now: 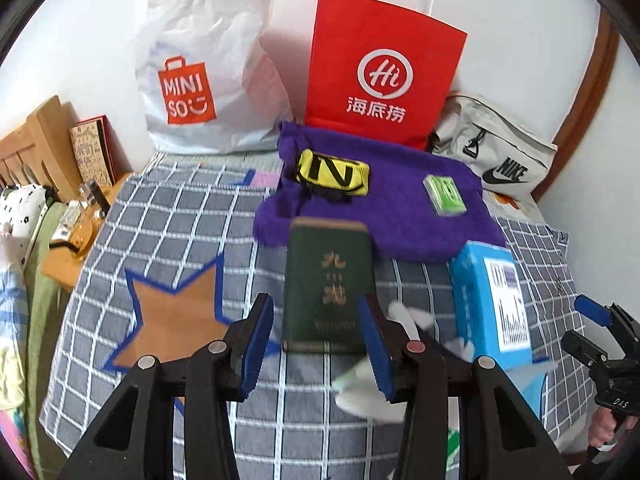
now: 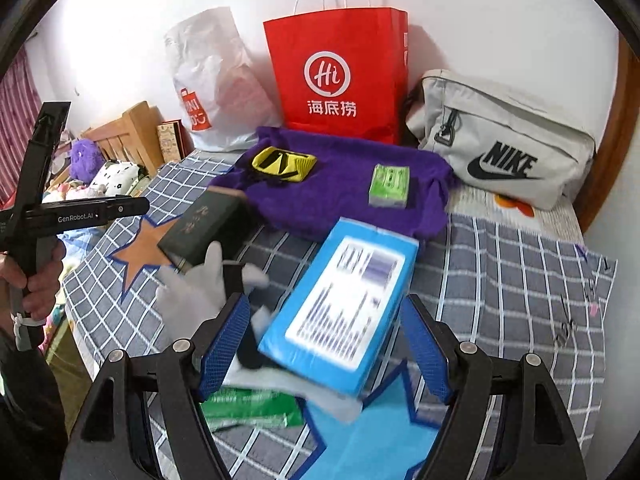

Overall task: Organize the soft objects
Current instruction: 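Move the left tool toward the white gloves while the right tool grasps the clear plastic bag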

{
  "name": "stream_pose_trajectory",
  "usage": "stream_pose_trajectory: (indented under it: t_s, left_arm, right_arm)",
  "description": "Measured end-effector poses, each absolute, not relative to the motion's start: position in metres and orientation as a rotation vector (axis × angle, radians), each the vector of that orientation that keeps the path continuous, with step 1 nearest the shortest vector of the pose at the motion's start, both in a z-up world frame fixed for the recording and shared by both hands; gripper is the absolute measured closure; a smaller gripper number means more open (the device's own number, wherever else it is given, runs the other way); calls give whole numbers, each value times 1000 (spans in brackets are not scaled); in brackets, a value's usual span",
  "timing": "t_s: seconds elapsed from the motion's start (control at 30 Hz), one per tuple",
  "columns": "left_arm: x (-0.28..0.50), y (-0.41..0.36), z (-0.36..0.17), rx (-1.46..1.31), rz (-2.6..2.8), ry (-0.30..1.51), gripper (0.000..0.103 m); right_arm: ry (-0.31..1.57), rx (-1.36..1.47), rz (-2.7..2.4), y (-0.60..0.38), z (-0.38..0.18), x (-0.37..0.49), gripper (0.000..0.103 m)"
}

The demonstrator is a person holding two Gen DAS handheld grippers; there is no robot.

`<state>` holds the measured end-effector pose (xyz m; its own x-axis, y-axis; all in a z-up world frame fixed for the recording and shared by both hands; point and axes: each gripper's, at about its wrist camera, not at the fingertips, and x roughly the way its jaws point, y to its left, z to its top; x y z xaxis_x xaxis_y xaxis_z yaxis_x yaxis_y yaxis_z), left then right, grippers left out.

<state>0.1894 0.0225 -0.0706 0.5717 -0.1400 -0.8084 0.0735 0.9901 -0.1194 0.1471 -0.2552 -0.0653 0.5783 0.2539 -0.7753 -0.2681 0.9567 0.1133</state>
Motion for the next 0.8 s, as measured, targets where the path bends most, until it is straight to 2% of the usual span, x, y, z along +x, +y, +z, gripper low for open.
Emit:
stream_pose_trajectory:
  t_s: [0.23,0.47,0.53,0.6,0.67,0.77,0.8]
  left_arm:
    - [160,25,-88,-131,-153,961,56]
    - [146,23,-105,-130,-171,978,55]
    - [144,24,-109,-136,-173,988,55]
    - [144,24,-114,-140,-168,995,55]
    - [144,24,-117,-136,-165,1006,55]
    - [144,24,-120,-129,-161,1011,55]
    - [144,24,-120,-128,-162,1012,55]
  right_arm:
    - [902,-4,296,-262,-84,120,26]
    - [932,-2,297,-266,-111,112,28]
    - [933,3,308,-264,-118,114,34]
    - [947,2,326,-261,-126,118,58]
    - [939,-15,314,-259,-131,118,65]
    - [907,-32,294,-264,-129,113,93]
    - [906,4,315,-270,-127,111,94]
